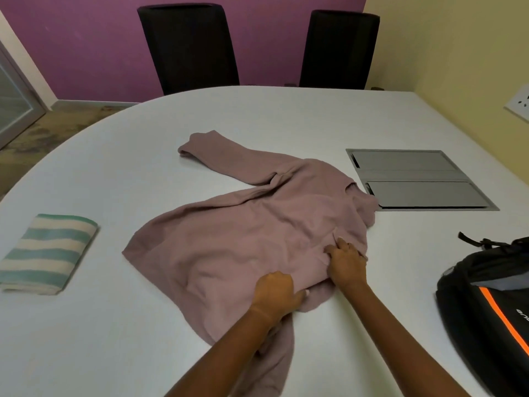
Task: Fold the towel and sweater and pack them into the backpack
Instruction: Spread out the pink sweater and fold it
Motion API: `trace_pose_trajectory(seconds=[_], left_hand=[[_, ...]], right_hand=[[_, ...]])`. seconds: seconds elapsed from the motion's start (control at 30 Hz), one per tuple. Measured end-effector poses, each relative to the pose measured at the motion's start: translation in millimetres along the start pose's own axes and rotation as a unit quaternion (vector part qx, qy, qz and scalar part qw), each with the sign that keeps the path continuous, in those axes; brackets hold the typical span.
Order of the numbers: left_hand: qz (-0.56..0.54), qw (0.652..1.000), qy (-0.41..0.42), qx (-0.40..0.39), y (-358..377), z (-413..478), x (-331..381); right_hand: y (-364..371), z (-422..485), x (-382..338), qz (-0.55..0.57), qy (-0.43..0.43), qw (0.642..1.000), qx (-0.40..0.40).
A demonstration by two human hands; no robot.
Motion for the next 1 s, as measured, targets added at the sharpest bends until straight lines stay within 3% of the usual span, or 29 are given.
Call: trace_pose_trajectory(seconds=[0.07,0.13,0.27,0.4,0.53,0.7,0.87,1.0], left_hand=[[-0.133,0.988,-0.045,-0.069,3.1,3.9,-7.7],[-0.183,0.981,-0.063,-0.027,-22.8,10.4,-21.3],[-0.049,0.994,-0.066,0.075,-67.4,24.7,-74.6],[0.026,0.989,-0.145,0.006,-60.0,22.0,-147.0],[0.024,0.976,-0.214,-0.023,-45.7,-2.1,-195.9],[-0.004,0.972,-0.234,-0.016,-38.2,-11.9,-194.6],[0.040,0.973,-0.225,-0.033,-27.1,-14.1,-181.3],[0.088,0.985,-0.151,-0.008,-21.1,-16.9,-142.1]], right_hand=[[-11.5,-15.6,-6.7,0.044,0.023,0.999,0.016],[-16.0,-35.3,-18.1,0.073,0.037,0.997,0.013],[7.4,-75.3,-52.5,0.097,0.011,0.992,-0.084],[48.0,-82.6,-60.4,0.093,-0.010,0.982,-0.162],[58.3,-64.4,-54.5,0.081,-0.030,0.985,-0.151],[53.8,-24.2,-42.0,0.056,-0.066,0.986,-0.146],[45.9,24.1,-21.7,-0.021,-0.081,0.980,-0.182],[40.5,46.4,-13.7,-0.070,-0.060,0.977,-0.191]])
Point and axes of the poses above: each hand's wrist, its own z-axis towards the middle knuckle, its own y-axis out of the palm, x = y × z, the point moved 9 cm from there along z, towards the middle knuckle, and after that the axes turned 15 degrees about -z, right-handed, at the moved point
